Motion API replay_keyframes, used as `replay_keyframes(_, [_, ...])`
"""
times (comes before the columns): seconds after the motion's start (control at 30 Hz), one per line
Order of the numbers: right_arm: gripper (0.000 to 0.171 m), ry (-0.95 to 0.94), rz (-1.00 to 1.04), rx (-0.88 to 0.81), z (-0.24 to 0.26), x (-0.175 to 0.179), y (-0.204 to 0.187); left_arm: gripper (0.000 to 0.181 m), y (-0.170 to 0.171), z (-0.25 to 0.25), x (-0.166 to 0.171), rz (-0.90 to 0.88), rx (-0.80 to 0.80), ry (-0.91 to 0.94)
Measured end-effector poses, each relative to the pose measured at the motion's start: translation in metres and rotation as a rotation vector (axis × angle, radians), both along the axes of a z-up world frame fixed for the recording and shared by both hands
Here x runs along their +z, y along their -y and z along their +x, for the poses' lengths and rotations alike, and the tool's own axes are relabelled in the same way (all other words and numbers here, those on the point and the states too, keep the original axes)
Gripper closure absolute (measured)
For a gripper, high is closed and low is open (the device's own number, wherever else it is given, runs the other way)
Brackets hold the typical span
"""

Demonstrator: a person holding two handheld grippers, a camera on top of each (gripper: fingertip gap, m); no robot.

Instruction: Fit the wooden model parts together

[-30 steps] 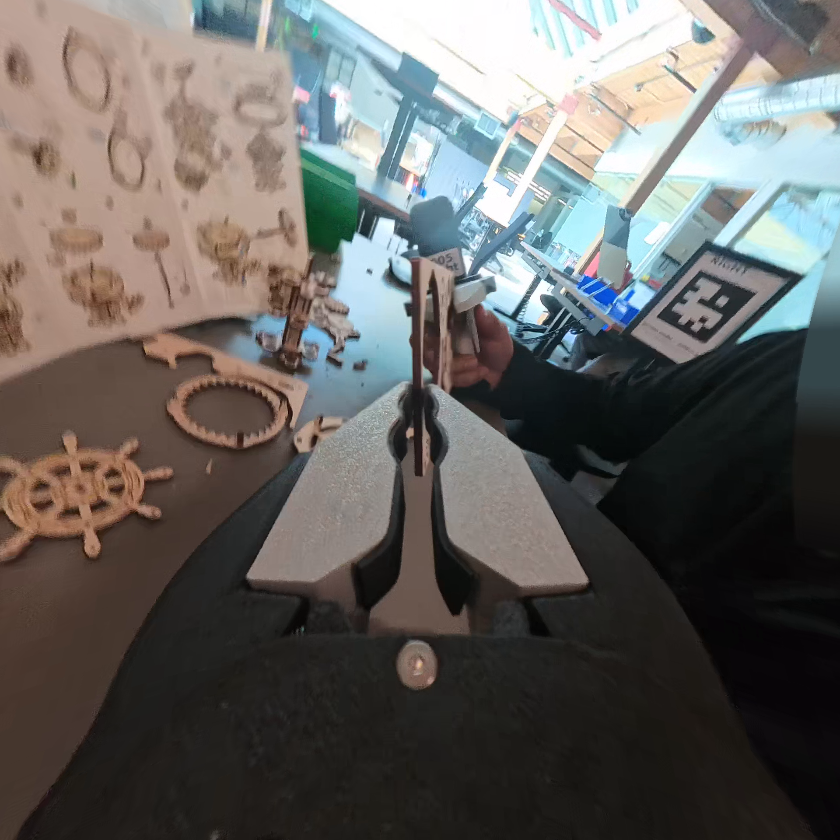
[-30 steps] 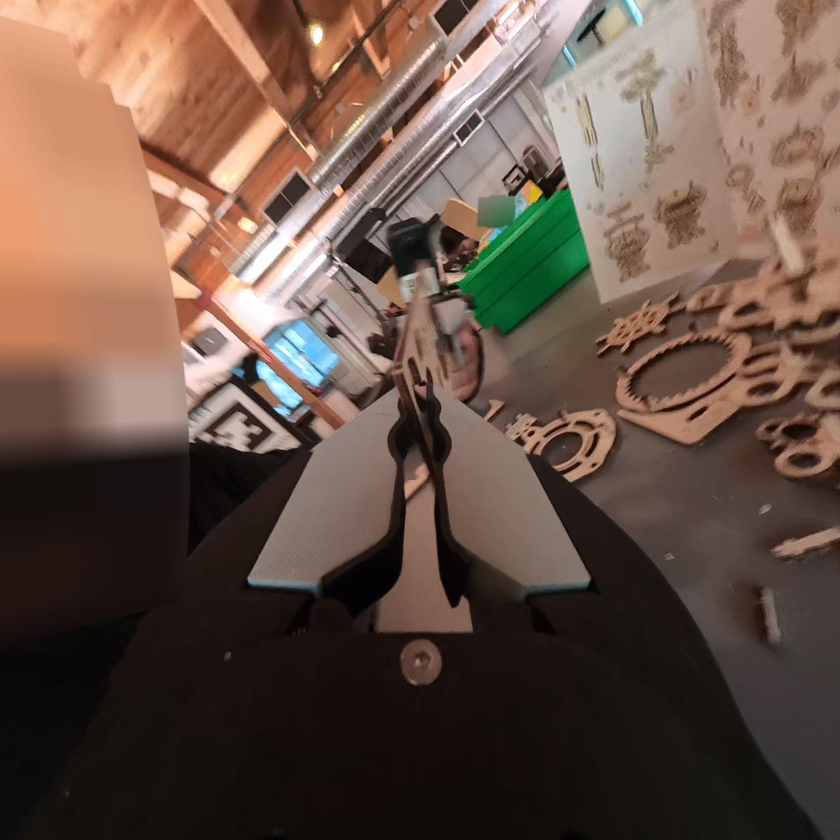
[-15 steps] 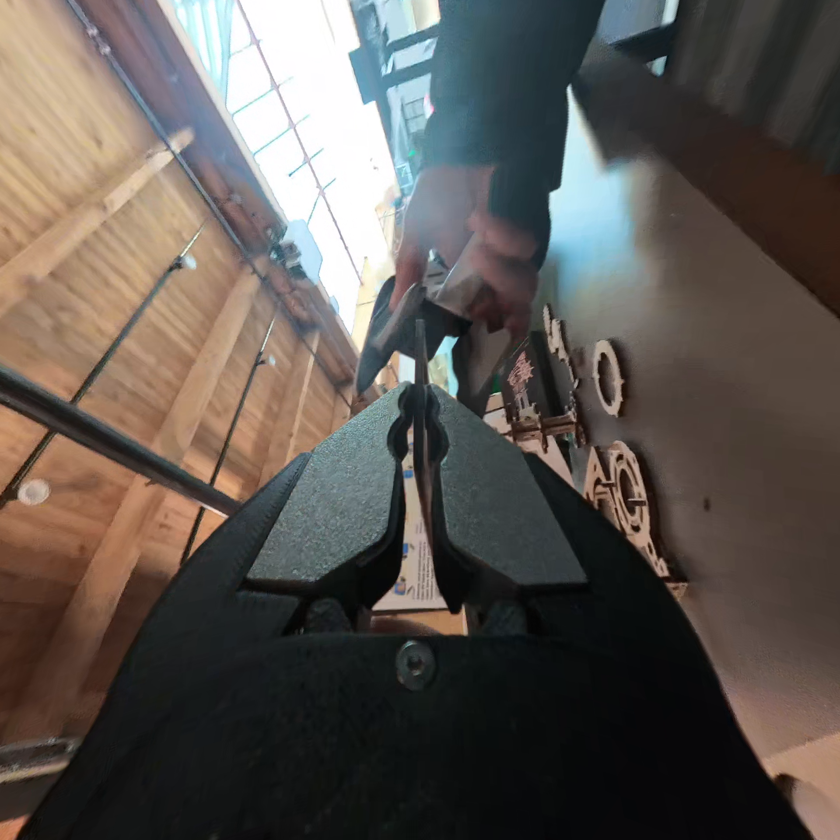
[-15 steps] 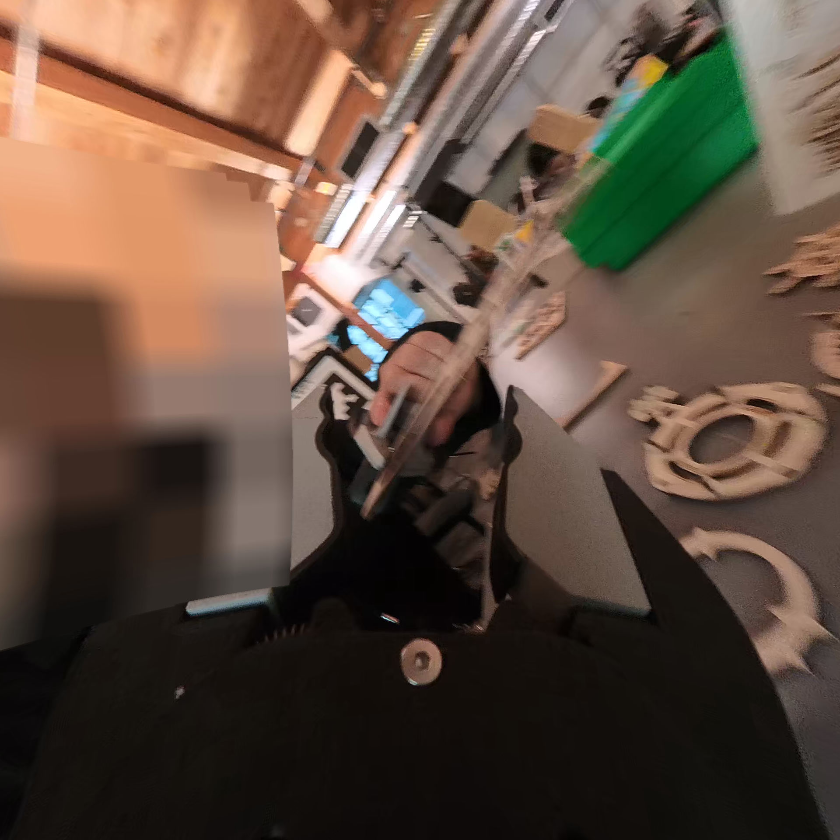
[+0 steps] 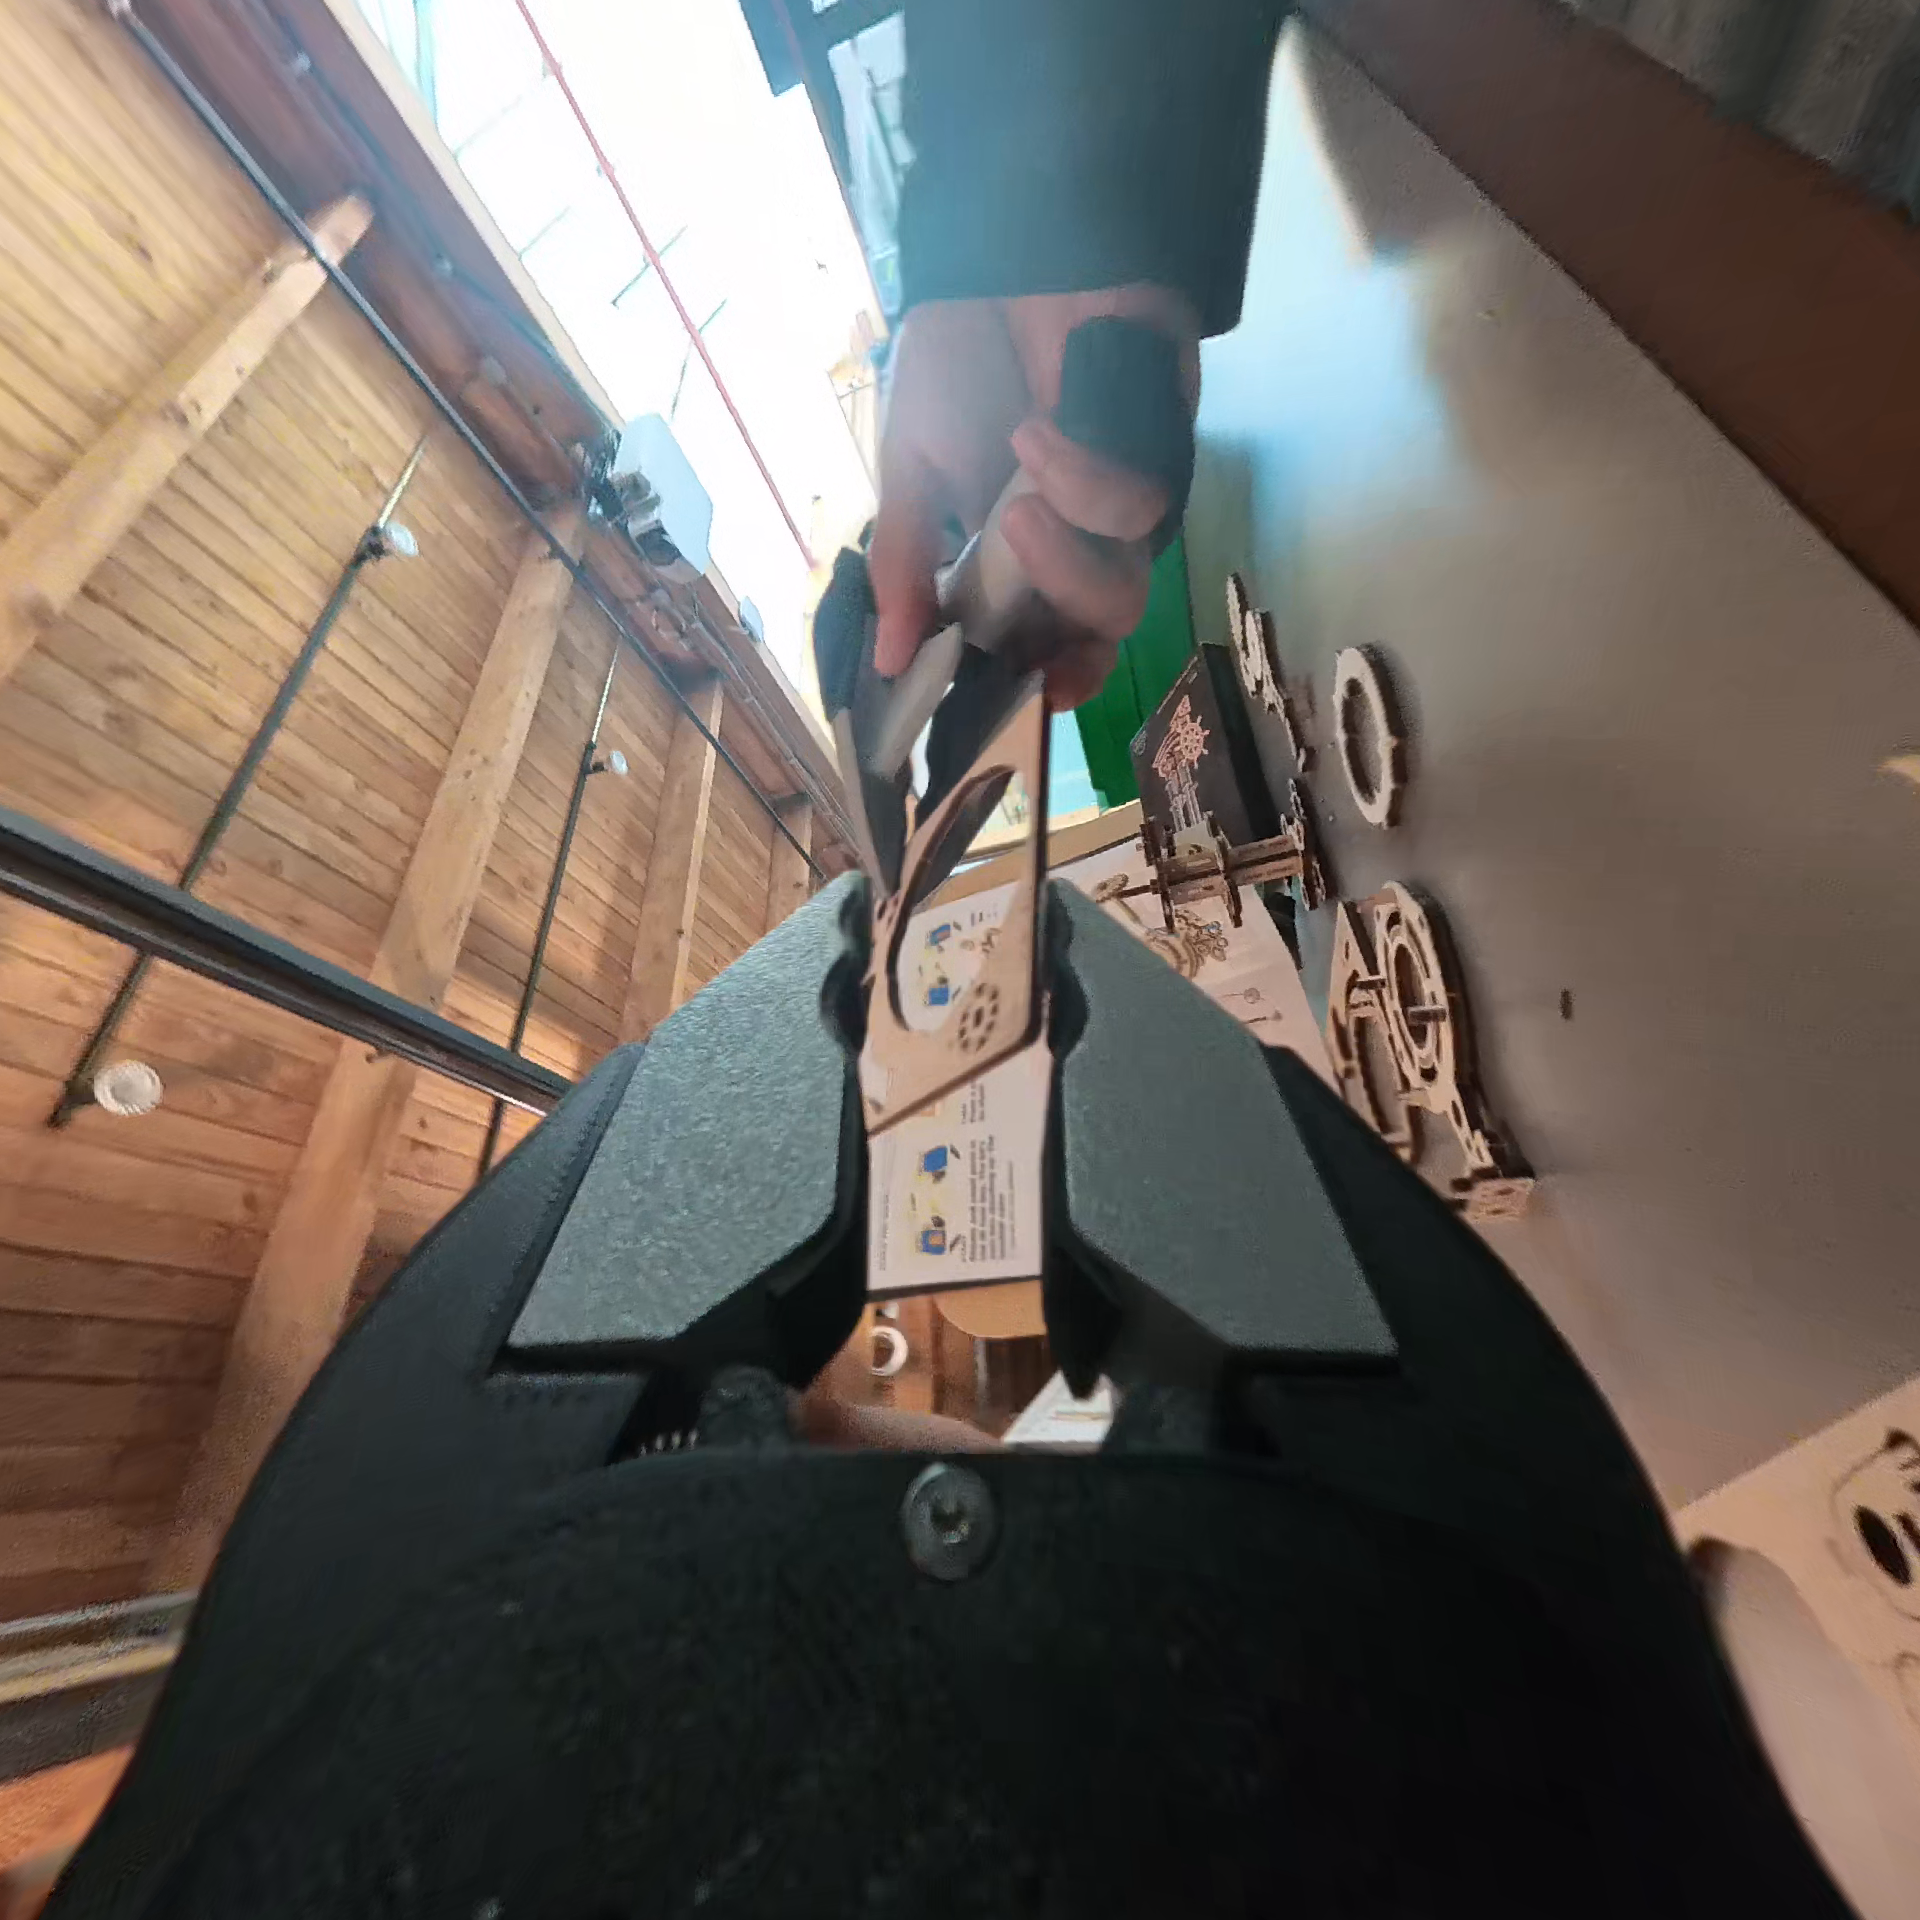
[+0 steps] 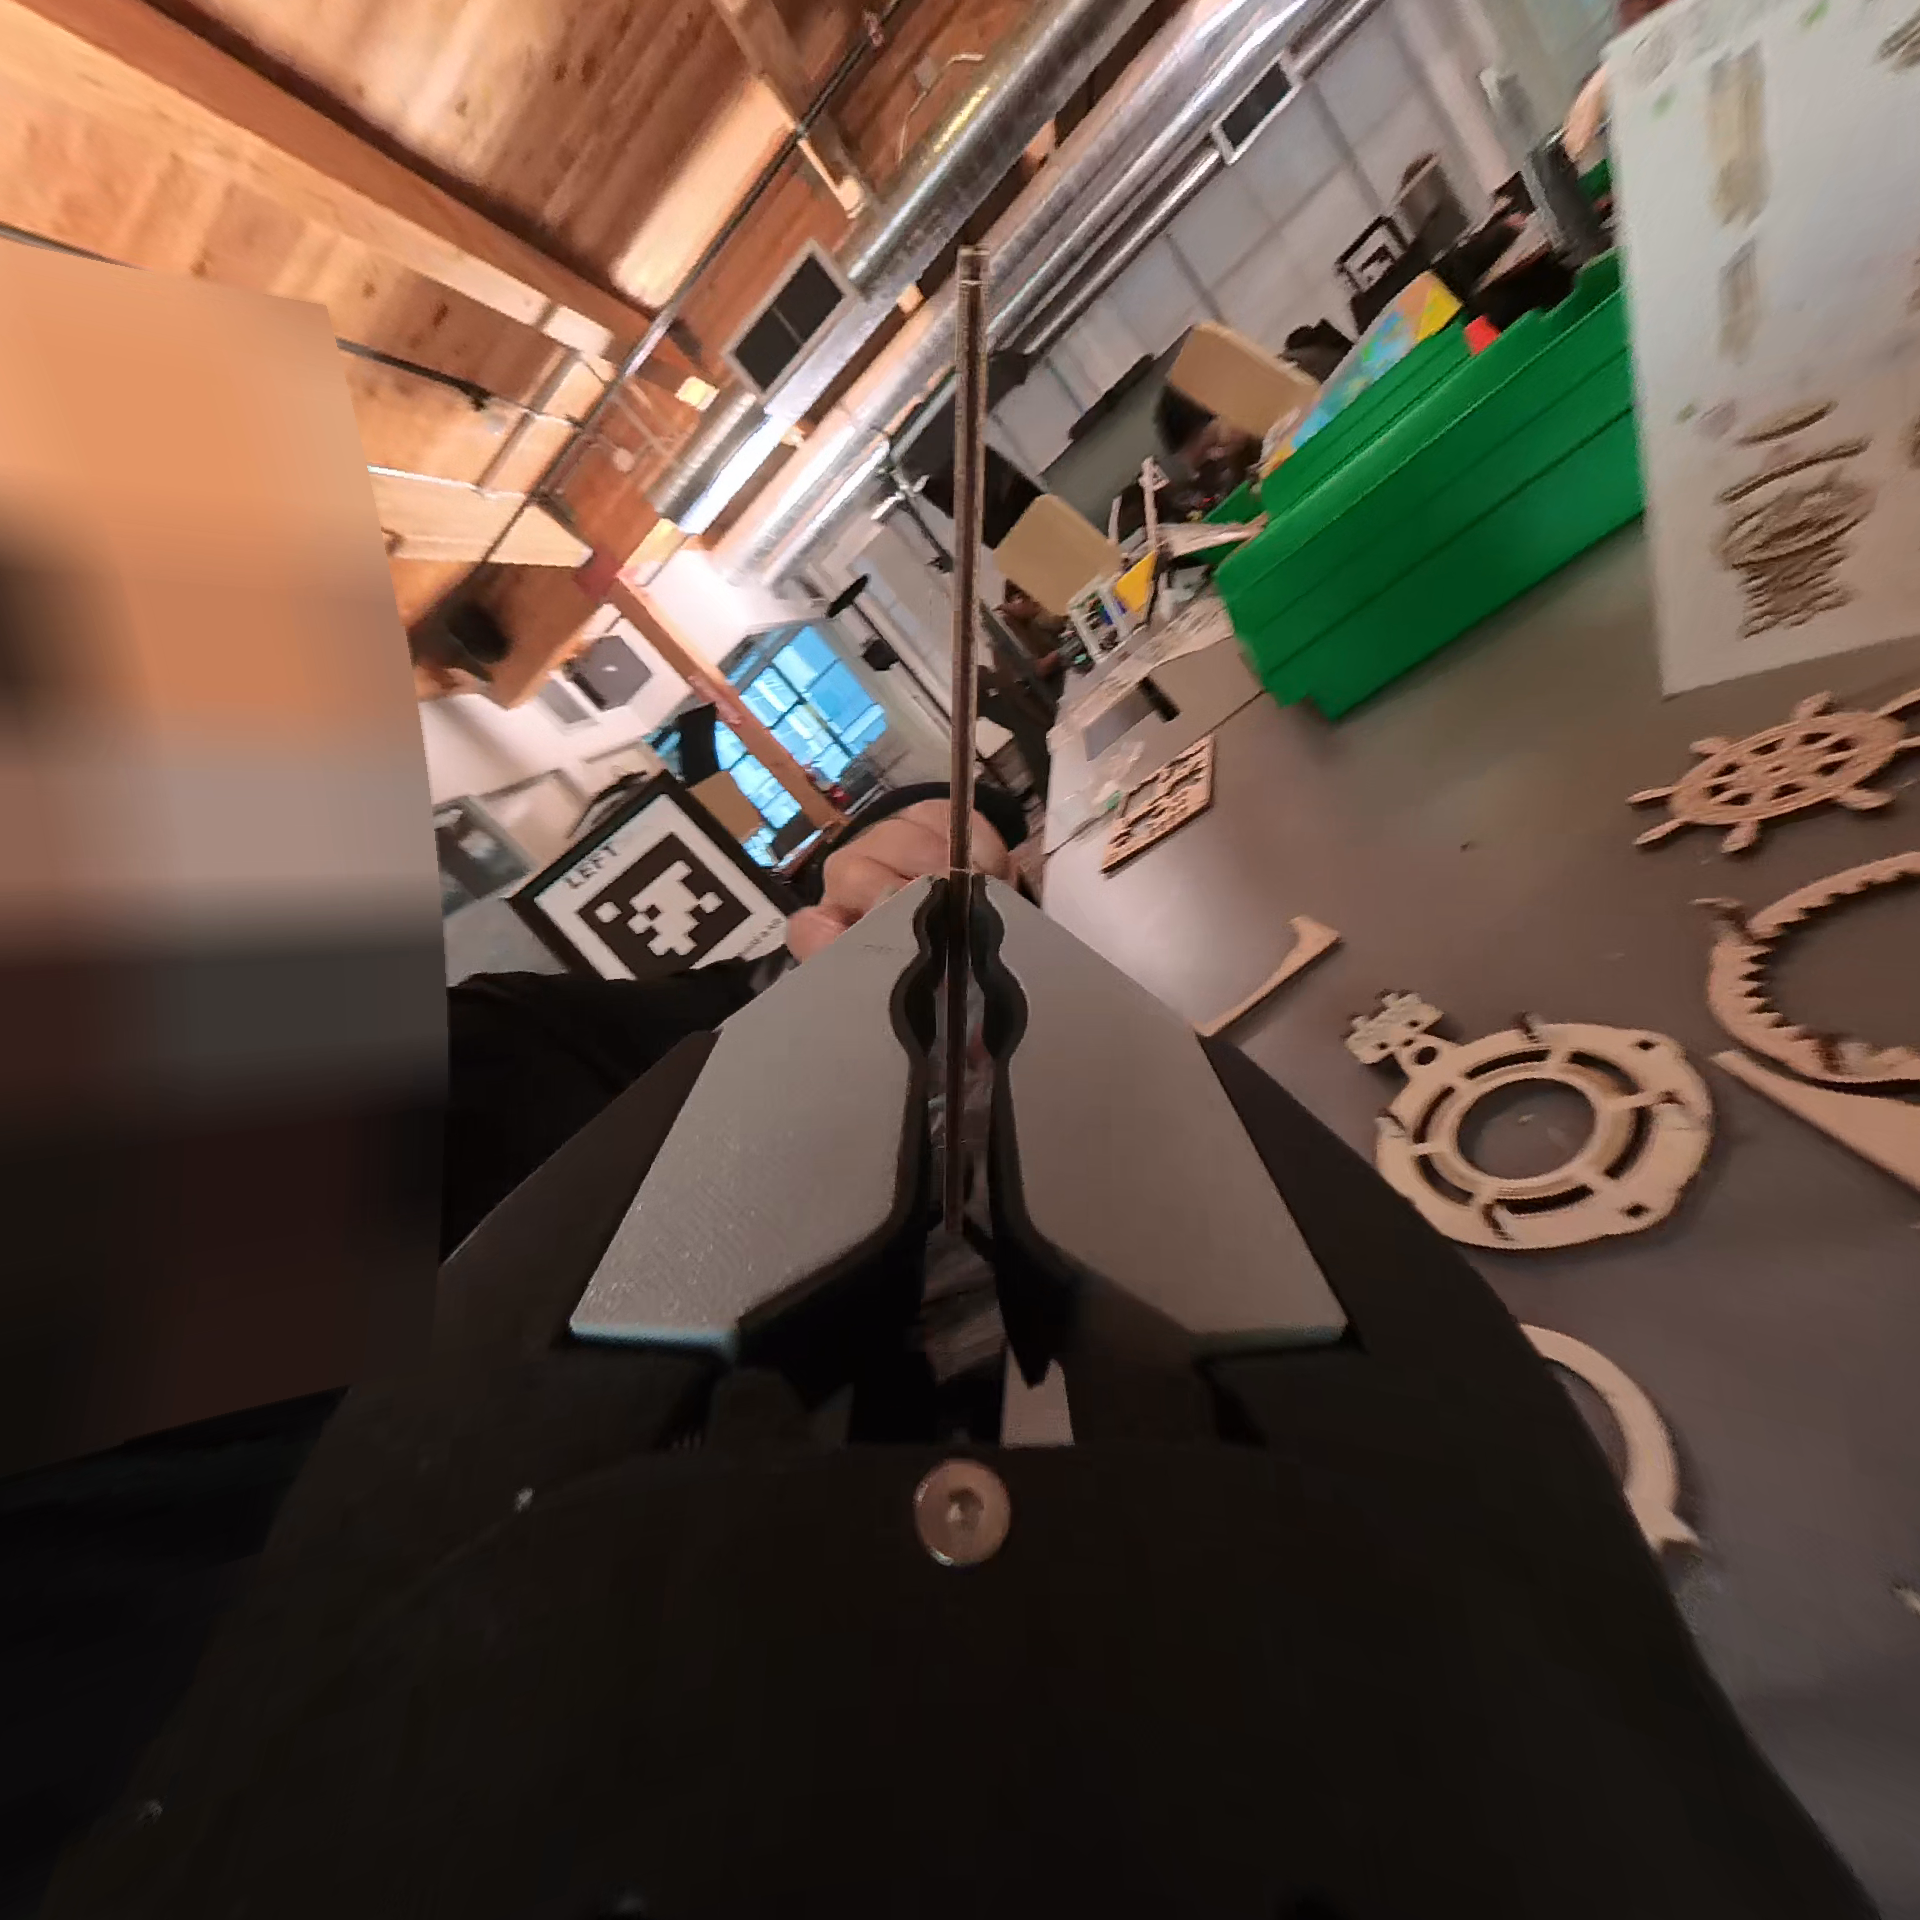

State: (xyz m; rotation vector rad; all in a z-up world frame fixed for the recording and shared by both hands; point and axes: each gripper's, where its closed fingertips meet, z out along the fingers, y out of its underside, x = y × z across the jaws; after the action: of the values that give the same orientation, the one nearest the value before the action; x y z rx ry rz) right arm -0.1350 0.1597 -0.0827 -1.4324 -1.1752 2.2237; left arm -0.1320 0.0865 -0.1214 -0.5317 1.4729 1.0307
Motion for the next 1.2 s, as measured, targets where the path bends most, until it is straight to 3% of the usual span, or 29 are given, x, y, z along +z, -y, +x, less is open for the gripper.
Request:
replay_keyframes(0.03, [0.171, 0.0, 0.003, -0.007, 0.0, 0.0, -0.003, 0.148, 0.002, -0.002, 0.003, -0.015, -0.003, 0.036])
replay_keyframes(0.1, [0.171, -0.001, -0.009, -0.011, 0.0, -0.001, -0.007, 0.147, 0.008, -0.005, 0.01, -0.046, -0.02, 0.114])
replay_keyframes(0.2, [0.171, 0.004, -0.032, -0.002, -0.003, -0.003, -0.012, 0.159, 0.008, -0.02, 0.028, -0.113, -0.026, 0.272])
replay_keyframes(0.33, [0.171, 0.08, 0.055, 0.073, -0.008, -0.007, -0.01, 0.164, -0.011, -0.067, 0.067, -0.261, 0.023, 0.633])
replay_keyframes(0.4, [0.171, 0.182, 0.189, 0.132, -0.011, -0.009, -0.009, 0.159, -0.027, -0.089, 0.074, -0.47, 0.091, 0.806])
replay_keyframes(0.57, [0.171, 0.508, 0.631, 0.368, -0.006, -0.017, 0.003, 0.122, -0.05, -0.11, 0.067, -1.024, 0.259, 1.099])
replay_keyframes(0.67, [0.171, 0.624, 0.807, 0.543, 0.002, -0.011, 0.02, 0.123, -0.045, -0.085, 0.049, -1.458, 0.189, 1.208])
replay_keyframes(0.8, [0.171, 0.731, 0.947, 0.588, 0.002, -0.01, 0.022, 0.162, -0.028, -0.054, 0.035, -1.797, 0.026, 1.202])
replay_keyframes(0.83, [0.171, 0.746, 0.941, 0.588, 0.002, -0.01, 0.022, 0.162, -0.024, -0.049, 0.032, -1.823, 0.003, 1.208])
replay_keyframes(0.9, [0.171, 0.773, 0.958, 0.555, 0.001, -0.012, 0.014, 0.18, -0.025, -0.047, 0.023, -1.809, 0.009, 1.223])
replay_keyframes(1.0, [0.17, 0.789, 0.952, 0.458, -0.006, -0.005, 0.0, 0.181, -0.034, -0.048, 0.017, -1.748, 0.012, 1.309])
replay_keyframes(1.1, [0.145, 0.676, 0.949, 0.182, -0.017, 0.028, -0.025, 0.18, -0.042, -0.056, 0.034, -1.657, -0.107, 1.487])
replay_keyframes(1.2, [0.13, 0.439, 0.84, -0.217, -0.02, 0.083, -0.06, 0.181, -0.047, -0.075, 0.055, -1.542, -0.274, 1.683])
